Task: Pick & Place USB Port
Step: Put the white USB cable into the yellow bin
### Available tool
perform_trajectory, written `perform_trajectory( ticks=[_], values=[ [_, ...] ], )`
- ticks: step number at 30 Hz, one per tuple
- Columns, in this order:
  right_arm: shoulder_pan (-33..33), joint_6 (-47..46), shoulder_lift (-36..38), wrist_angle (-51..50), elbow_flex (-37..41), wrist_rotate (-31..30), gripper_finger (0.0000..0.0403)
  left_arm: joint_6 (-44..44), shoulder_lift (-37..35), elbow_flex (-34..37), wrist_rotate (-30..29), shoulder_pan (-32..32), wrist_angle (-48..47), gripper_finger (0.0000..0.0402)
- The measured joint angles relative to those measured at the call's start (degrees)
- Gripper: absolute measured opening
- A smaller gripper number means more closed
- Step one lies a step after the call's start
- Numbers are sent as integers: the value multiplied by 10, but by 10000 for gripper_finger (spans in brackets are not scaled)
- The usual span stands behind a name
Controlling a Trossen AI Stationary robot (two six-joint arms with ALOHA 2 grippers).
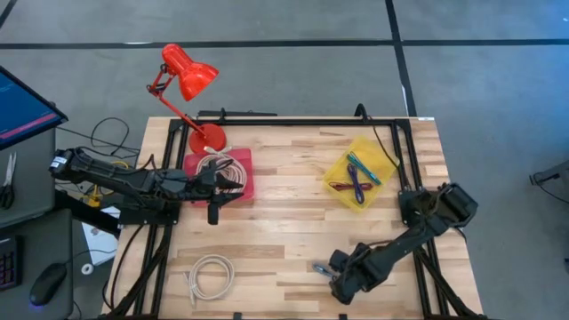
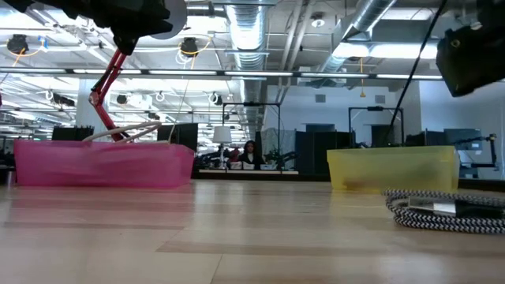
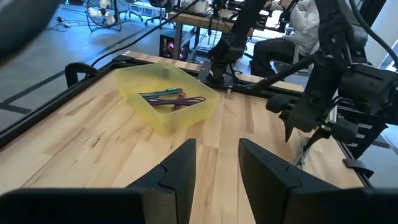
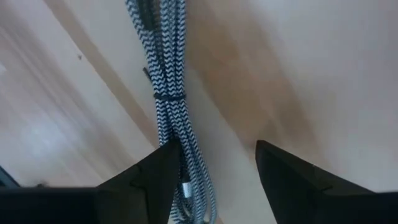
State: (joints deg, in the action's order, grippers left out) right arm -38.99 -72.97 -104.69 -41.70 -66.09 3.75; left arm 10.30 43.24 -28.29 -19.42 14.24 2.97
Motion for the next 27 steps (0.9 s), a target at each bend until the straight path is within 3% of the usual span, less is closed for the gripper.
perform_trajectory(
  ticks=[9,18,24,27],
  values=[
    [-5,0,-22,-2,-12,9,166,0,0,0,0,0,-6,120],
    [-6,19,-22,10,-12,11,15,2,0,0,0,0,-8,120],
    [-6,43,-15,5,-10,37,8,6,0,0,0,0,-9,120],
    [0,46,7,-16,-8,14,7,6,0,0,0,0,-10,120]
  ],
)
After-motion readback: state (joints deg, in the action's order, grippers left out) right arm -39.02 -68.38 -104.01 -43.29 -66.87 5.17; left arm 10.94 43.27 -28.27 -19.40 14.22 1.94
